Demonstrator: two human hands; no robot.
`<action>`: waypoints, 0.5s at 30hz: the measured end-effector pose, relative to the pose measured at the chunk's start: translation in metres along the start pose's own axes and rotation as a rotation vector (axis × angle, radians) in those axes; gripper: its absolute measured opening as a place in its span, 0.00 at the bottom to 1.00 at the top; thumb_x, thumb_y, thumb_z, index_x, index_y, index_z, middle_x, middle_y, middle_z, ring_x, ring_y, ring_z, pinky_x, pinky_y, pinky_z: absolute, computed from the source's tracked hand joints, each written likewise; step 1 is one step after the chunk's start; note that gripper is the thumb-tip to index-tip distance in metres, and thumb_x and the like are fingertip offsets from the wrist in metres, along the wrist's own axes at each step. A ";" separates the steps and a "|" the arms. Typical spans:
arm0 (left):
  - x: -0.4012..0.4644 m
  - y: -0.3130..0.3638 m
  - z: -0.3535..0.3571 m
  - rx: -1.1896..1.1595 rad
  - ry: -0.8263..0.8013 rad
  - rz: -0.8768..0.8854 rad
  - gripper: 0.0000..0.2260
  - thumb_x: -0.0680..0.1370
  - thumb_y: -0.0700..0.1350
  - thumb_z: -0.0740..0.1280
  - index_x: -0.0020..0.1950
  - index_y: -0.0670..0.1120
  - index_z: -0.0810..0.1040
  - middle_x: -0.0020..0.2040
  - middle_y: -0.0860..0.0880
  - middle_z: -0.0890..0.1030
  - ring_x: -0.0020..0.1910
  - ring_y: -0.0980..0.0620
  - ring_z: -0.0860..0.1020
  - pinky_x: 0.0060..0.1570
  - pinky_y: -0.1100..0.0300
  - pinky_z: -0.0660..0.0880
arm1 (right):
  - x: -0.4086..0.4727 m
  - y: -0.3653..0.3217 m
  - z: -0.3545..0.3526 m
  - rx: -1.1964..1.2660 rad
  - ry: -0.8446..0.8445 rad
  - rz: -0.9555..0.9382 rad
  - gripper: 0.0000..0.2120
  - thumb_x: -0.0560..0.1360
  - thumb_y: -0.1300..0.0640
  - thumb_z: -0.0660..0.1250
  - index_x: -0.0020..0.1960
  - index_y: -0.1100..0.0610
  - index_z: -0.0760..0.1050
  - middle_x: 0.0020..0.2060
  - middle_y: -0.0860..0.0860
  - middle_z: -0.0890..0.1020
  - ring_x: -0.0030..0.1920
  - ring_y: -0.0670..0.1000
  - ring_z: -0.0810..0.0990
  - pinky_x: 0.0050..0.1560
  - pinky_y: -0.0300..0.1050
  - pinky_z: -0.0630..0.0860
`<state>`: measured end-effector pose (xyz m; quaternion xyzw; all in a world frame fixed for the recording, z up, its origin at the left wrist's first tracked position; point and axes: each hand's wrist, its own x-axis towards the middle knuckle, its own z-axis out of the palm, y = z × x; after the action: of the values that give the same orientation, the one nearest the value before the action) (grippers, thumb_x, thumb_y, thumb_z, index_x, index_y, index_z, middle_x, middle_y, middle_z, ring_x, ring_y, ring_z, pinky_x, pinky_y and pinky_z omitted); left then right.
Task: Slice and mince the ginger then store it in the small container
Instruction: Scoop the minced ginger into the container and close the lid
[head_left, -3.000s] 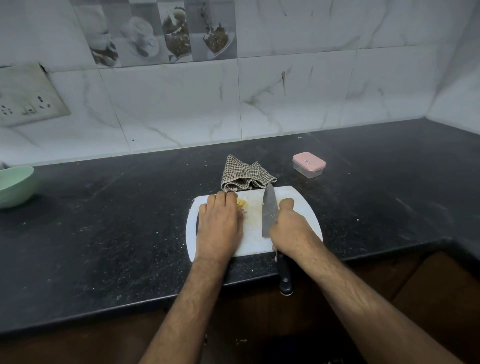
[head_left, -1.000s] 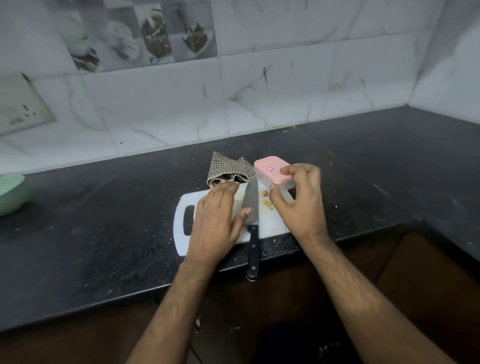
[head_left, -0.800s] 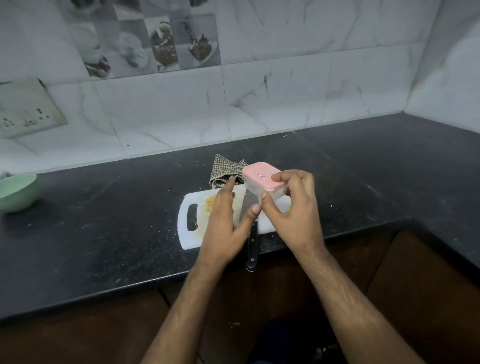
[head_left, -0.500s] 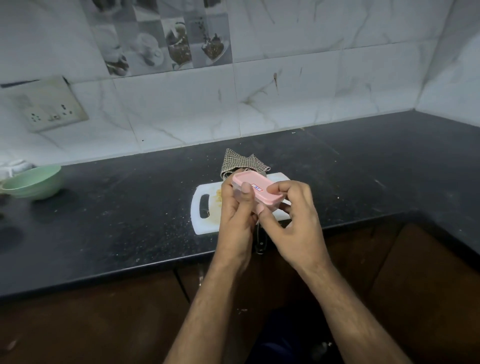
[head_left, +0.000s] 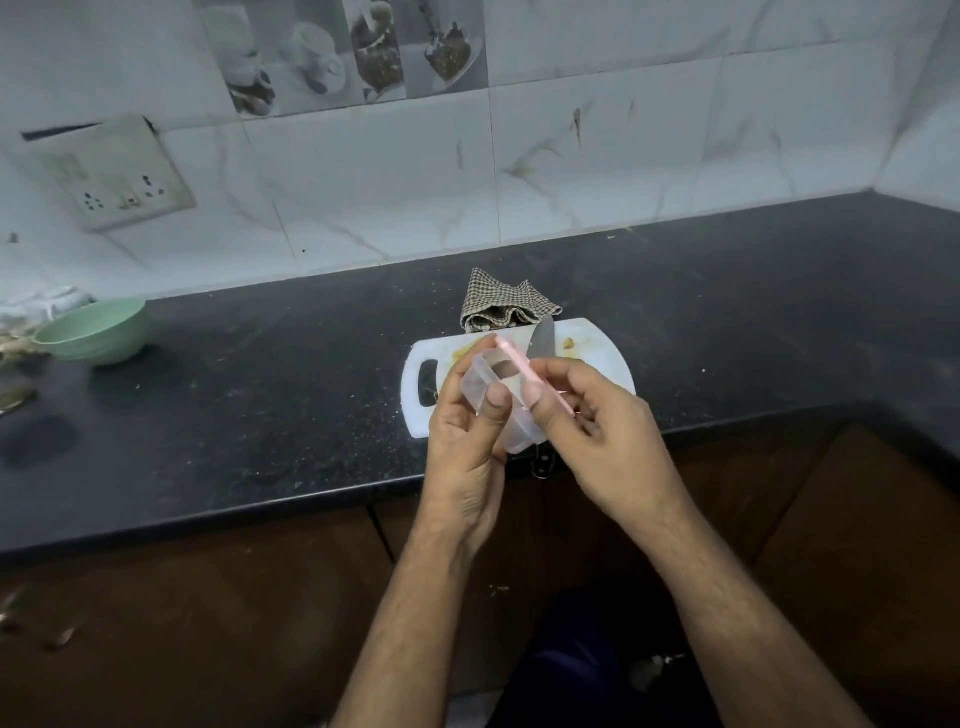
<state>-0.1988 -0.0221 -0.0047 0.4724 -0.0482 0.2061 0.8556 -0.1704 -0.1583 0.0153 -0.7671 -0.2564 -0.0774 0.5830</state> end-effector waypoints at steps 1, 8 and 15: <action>0.000 -0.002 -0.003 0.018 0.001 -0.013 0.35 0.74 0.54 0.77 0.76 0.42 0.69 0.73 0.32 0.70 0.71 0.30 0.71 0.69 0.31 0.69 | 0.000 0.001 0.000 0.031 0.020 0.028 0.19 0.78 0.38 0.65 0.64 0.47 0.78 0.51 0.41 0.84 0.51 0.41 0.83 0.53 0.47 0.82; -0.001 -0.002 0.005 0.069 0.073 -0.072 0.23 0.79 0.45 0.63 0.71 0.34 0.70 0.65 0.39 0.81 0.64 0.35 0.78 0.59 0.39 0.77 | 0.005 0.018 -0.008 -0.136 0.128 0.039 0.17 0.81 0.42 0.62 0.66 0.47 0.72 0.55 0.41 0.80 0.51 0.41 0.81 0.49 0.40 0.79; 0.011 -0.013 -0.004 0.208 0.192 -0.115 0.19 0.78 0.32 0.58 0.67 0.41 0.75 0.64 0.41 0.81 0.58 0.39 0.83 0.53 0.41 0.82 | 0.021 0.046 -0.022 0.124 0.248 0.328 0.15 0.85 0.49 0.53 0.60 0.55 0.74 0.43 0.55 0.83 0.35 0.52 0.86 0.36 0.52 0.83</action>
<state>-0.1838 -0.0218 -0.0141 0.5386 0.0824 0.2047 0.8132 -0.1259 -0.1813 -0.0084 -0.7457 -0.0587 -0.0593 0.6610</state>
